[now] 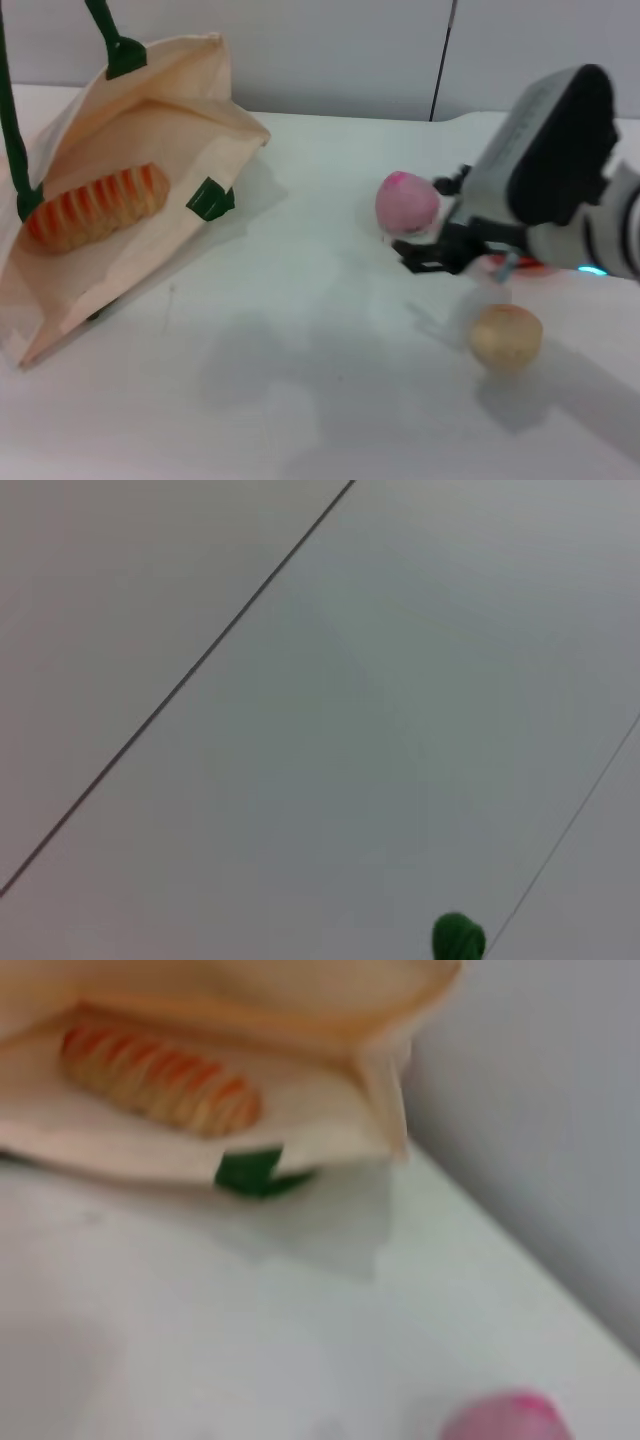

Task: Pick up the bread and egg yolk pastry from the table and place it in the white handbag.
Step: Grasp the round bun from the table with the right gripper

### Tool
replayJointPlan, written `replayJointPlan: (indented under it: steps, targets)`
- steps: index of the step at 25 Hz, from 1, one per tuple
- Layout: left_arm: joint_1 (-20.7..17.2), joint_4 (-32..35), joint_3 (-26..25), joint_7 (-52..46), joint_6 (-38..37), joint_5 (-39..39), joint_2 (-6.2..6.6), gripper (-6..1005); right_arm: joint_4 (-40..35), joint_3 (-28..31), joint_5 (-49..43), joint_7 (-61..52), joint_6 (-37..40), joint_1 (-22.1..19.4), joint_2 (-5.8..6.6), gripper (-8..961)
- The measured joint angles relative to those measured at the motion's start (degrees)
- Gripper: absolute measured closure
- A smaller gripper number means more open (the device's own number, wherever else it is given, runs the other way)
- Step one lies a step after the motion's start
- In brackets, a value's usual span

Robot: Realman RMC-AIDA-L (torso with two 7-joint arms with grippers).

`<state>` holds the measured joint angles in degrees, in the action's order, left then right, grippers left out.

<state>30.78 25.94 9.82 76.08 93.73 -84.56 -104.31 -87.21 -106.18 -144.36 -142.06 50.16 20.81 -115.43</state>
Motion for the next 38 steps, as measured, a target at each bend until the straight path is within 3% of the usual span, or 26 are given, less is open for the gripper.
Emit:
replayJointPlan:
  steps: [6, 9, 19, 38]
  targets:
    - [-0.01, -0.02, -0.04, 0.03, -0.04, 0.02, 0.05, 870, -1.04, 6.51, 0.32, 0.03, 12.64, 0.07, -0.2, 62]
    - [0.0, -0.02, -0.06, 0.03, -0.05, 0.02, 0.07, 871, 2.03, 9.25, 0.55, 0.39, 17.18, 1.08, -0.22, 62]
    - [0.0, -0.01, -0.07, 0.02, -0.05, -0.08, 0.08, 870, 14.85, 10.72, 1.62, 1.39, 20.28, 7.71, -0.24, 61]
    - [0.04, -0.08, -0.06, 0.03, -0.04, 0.02, 0.08, 871, 17.45, 15.14, -1.92, 1.03, 24.91, 8.34, -0.31, 93]
